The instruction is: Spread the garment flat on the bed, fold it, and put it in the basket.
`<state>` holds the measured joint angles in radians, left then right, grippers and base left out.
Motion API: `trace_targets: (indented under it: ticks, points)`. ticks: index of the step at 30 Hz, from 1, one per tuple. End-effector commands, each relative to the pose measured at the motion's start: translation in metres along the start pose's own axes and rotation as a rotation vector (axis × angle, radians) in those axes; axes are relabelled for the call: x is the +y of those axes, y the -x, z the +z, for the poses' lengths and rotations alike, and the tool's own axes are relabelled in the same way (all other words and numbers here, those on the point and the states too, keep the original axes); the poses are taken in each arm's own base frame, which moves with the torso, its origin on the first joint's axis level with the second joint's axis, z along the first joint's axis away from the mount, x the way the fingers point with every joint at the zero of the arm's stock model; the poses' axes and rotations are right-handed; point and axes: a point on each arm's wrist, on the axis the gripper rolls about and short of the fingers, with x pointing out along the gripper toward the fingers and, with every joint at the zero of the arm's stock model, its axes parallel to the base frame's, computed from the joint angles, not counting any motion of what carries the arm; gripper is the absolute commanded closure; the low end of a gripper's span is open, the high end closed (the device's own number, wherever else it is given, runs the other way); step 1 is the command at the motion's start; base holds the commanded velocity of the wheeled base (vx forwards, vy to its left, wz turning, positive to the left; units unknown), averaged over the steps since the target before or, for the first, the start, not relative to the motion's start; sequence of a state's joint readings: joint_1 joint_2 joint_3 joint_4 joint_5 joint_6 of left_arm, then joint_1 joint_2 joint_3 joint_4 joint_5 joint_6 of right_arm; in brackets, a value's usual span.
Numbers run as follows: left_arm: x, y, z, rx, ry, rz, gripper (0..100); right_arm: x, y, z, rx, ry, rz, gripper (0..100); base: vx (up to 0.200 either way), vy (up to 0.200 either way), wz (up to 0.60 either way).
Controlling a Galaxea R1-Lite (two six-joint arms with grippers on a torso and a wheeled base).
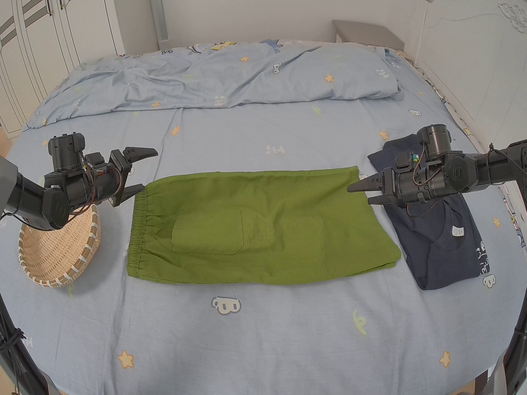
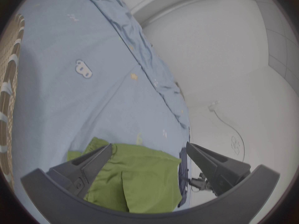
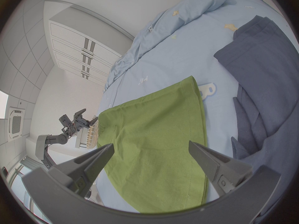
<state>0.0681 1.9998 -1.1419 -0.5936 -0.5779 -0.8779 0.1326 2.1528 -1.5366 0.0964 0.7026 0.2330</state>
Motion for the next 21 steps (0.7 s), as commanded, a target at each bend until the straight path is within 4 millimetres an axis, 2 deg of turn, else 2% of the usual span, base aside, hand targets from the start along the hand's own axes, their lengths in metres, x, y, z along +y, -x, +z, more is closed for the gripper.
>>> trace_targets:
  ticks: [1,5,6,8,9,12,14,21]
  points:
    - [0.03,-0.012,-0.013,-0.016,0.077,0.065,0,0.001,0.003,0.001,-0.006,0.002,-0.002,0,0.0,0.0,0.0]
    - [0.027,-0.006,-0.015,0.012,0.079,0.044,0,0.002,0.004,0.002,-0.008,0.003,-0.001,0,0.0,0.0,0.0]
    - [0.017,0.005,-0.015,0.014,0.068,0.02,0,0.002,0.004,0.001,-0.008,0.004,0.0,0,0.0,0.0,0.0]
    - [0.011,0.011,-0.016,0.017,0.063,0.008,0,0.002,0.004,0.001,-0.006,0.003,0.0,0,0.0,0.0,0.0]
    - [0.005,0.021,-0.018,0.025,0.057,-0.005,0,0.003,0.003,0.001,-0.004,0.005,0.001,0,0.0,0.0,0.0]
    - [0.003,0.031,-0.019,0.016,0.04,-0.009,0,0.003,0.003,0.0,-0.003,0.004,0.0,0,0.0,0.0,0.0]
    - [0.007,0.043,-0.02,-0.001,-0.02,0.002,0,0.003,0.004,-0.001,-0.002,0.003,0.0,0,0.0,0.0,0.0]
    - [0.033,0.05,-0.051,0.064,-0.182,0.056,0,0.005,0.006,0.0,-0.004,0.006,0.001,0,0.0,0.0,0.0]
